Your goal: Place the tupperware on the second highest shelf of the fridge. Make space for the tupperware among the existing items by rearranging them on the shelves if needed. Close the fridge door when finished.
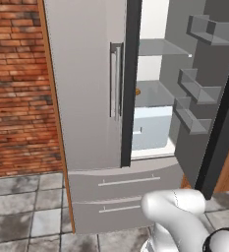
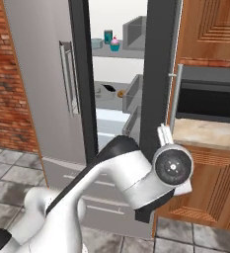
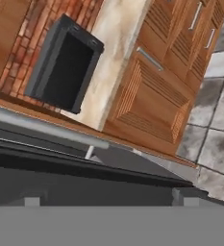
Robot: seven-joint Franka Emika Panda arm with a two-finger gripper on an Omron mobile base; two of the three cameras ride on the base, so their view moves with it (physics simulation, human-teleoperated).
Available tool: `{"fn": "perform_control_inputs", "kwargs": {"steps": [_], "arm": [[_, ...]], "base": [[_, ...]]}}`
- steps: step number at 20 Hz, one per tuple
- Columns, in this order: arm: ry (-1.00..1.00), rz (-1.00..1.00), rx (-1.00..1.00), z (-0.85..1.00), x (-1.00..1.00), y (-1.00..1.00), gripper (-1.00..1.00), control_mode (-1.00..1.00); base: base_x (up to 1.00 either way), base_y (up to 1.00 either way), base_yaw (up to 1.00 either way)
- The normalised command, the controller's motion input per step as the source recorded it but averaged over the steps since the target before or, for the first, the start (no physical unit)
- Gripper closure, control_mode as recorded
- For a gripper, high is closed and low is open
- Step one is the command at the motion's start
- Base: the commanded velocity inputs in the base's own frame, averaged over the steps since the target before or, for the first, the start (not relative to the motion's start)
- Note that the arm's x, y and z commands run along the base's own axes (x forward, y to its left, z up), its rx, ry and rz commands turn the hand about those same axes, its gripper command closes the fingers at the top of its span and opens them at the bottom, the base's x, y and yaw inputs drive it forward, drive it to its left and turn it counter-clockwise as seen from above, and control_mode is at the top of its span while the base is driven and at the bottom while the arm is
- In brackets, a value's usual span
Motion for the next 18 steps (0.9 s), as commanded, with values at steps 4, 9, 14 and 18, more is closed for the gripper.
{"fn": "perform_control_inputs", "kwargs": {"steps": [4, 9, 14, 18], "arm": [[0.0, -0.02, 0.31, -0.22, 0.6, -0.34, -1.0, -1.0], [0.0, 0.01, 0.29, -0.2, 0.6, -0.22, -1.0, -1.0], [0.0, 0.03, 0.27, -0.27, 0.58, -0.28, -1.0, -1.0], [0.0, 0.07, 0.22, -0.34, 0.44, -0.18, -1.0, -1.0]], "base": [[0.0, 0.0, 0.0], [0.0, 0.0, 0.0], [0.0, 0.0, 0.0], [0.0, 0.0, 0.0]]}}
